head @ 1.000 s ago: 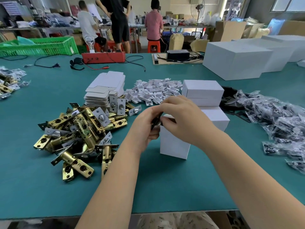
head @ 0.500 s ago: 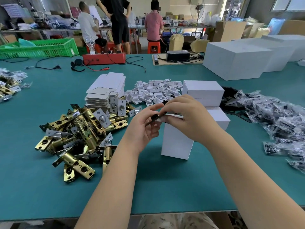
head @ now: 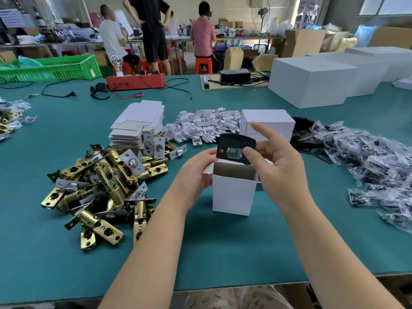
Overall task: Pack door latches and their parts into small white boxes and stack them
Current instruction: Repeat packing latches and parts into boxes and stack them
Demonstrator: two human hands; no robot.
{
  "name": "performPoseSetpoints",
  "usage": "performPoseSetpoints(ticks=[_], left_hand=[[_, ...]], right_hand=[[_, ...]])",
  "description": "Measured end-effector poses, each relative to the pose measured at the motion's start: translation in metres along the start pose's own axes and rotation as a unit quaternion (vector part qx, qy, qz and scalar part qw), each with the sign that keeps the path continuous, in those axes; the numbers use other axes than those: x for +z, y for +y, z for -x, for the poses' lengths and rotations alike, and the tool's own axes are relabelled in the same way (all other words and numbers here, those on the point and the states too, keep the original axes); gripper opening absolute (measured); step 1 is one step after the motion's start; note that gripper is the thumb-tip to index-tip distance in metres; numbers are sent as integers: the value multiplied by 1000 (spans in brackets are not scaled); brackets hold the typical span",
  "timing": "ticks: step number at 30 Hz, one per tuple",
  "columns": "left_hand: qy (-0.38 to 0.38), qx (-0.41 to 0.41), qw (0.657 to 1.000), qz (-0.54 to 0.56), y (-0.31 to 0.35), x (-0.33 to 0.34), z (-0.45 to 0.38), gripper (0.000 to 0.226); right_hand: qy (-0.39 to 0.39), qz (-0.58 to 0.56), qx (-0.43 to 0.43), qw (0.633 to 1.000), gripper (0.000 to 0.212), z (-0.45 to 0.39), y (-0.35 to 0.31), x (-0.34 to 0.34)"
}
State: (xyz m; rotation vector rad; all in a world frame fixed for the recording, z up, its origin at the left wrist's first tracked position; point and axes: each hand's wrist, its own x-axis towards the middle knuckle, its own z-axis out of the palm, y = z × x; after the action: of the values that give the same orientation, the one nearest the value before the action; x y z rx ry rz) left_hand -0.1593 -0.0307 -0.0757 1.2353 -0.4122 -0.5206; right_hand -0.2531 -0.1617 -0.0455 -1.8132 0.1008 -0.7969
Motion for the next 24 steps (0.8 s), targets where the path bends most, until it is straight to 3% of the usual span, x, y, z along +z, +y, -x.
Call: performPoseSetpoints(ticks=[7,15,21,24], left_hand=[[44,-8,999,-5,-3,5,1,23],[102,4,995,-4,-7,10,-3,43],[141,-17,990,20,-9,13,-7,42],[152,-32,988,19,-13,14,-10,36]], right_hand=[[3,2,-7,1000,30,18,5,1],[-31,-36,17,999,27,17,6,1],[61,-119,63,989,20,11,16,6],[67,-113,79,988,19,4,18,8]])
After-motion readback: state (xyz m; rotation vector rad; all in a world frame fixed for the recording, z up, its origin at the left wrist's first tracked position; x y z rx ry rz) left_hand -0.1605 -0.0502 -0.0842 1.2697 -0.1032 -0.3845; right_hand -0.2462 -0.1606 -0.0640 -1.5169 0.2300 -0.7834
